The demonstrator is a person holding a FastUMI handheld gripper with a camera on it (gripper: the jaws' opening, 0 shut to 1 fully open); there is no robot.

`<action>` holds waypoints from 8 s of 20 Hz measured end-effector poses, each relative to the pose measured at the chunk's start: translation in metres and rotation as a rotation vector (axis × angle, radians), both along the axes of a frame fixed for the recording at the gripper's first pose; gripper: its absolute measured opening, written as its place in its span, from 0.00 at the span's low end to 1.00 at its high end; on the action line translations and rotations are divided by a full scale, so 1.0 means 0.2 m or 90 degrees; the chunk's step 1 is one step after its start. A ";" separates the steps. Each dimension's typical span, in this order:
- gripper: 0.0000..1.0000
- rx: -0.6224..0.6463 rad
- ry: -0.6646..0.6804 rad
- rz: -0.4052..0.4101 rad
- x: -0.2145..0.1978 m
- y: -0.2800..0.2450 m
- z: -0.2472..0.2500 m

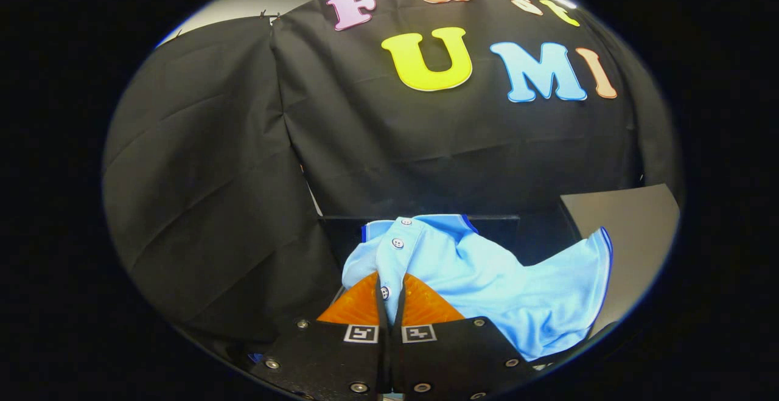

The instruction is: Put the clothes into the washing machine and then close the washing machine lid.

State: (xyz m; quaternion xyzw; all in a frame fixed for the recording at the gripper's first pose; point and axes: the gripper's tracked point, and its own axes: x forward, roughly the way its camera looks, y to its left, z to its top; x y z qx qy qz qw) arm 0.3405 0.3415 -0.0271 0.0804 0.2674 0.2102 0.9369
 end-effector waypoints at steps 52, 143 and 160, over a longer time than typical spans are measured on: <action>0.96 -0.075 -0.066 -0.103 0.17 0.21 -0.69; 0.95 -0.084 -0.156 -0.148 0.22 0.26 -0.53; 0.95 -0.084 -0.233 -0.134 -0.10 0.19 -0.27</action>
